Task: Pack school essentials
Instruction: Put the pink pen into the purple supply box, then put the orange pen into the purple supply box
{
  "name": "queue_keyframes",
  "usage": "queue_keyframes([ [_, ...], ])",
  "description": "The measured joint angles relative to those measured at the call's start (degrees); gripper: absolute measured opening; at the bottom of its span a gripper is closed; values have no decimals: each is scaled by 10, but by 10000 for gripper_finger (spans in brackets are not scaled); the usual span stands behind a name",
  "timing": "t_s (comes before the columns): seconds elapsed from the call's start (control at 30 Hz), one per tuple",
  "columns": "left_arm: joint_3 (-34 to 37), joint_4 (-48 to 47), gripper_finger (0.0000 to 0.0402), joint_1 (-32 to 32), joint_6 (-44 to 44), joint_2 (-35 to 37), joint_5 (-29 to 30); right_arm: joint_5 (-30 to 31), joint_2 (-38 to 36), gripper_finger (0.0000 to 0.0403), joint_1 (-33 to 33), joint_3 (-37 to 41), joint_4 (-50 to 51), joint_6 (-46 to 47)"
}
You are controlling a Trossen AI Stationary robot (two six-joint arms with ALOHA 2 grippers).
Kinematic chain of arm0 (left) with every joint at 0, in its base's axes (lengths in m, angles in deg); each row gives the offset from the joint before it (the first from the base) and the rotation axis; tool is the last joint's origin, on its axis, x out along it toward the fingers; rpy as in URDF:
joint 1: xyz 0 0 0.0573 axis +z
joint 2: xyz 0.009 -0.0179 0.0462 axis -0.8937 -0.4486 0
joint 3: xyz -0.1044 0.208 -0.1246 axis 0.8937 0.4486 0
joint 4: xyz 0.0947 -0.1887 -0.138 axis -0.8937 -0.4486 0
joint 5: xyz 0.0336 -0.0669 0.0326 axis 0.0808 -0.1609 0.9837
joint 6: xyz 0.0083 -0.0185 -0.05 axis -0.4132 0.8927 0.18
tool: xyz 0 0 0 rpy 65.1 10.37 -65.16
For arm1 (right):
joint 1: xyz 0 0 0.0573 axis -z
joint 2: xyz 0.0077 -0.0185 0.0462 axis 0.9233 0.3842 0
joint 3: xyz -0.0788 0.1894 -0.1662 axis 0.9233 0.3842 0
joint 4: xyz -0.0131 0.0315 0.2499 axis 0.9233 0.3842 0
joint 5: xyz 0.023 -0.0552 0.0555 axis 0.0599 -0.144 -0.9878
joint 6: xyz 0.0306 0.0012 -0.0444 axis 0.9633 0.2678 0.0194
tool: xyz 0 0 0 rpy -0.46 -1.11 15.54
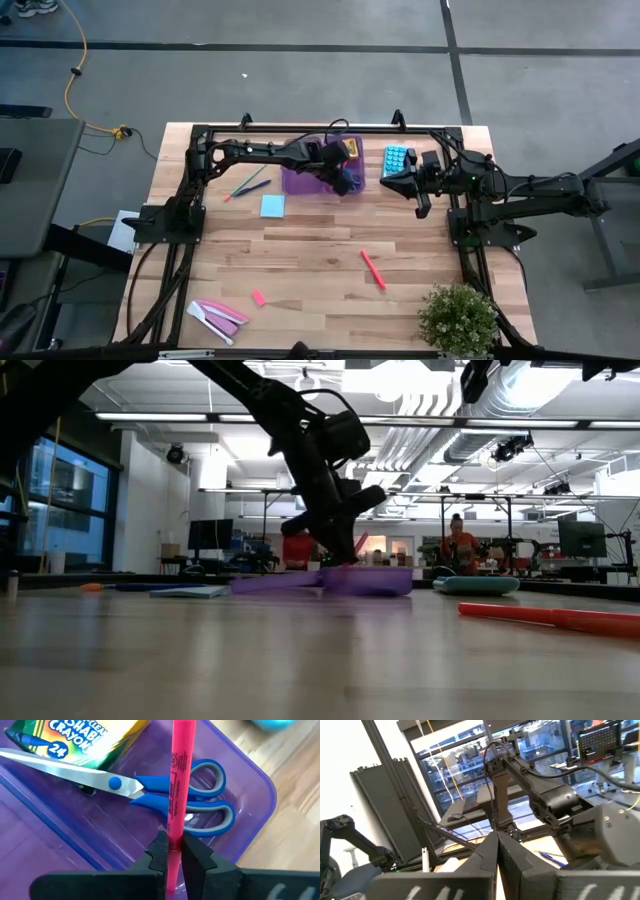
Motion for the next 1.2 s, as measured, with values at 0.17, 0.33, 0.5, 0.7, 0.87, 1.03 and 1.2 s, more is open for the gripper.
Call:
queue_keyframes([
  [0.17, 0, -11, 20, 0, -9, 0, 5, 12, 0, 0, 0, 0, 0, -2],
  [0.33, 0, -9, 30, 0, -12, 0, 6, 14, 0, 0, 0, 0, 0, 0],
  [0.5, 0, -9, 60, 0, -28, 0, 7, 14, 0, 0, 0, 0, 1, 0],
  [0.7, 0, -9, 102, 0, -28, 0, 6, 14, 0, 0, 0, 0, 4, 0],
  [0.87, -10, -25, 134, 2, -31, 1, 0, 14, 0, 0, 0, 0, 4, 0],
  [1.03, -68, -85, 158, 10, -65, 1, -27, 14, 0, 0, 0, 0, 4, 0],
  [1.2, -130, -137, 168, 15, -105, 26, -17, 14, 0, 0, 0, 0, 4, -2],
])
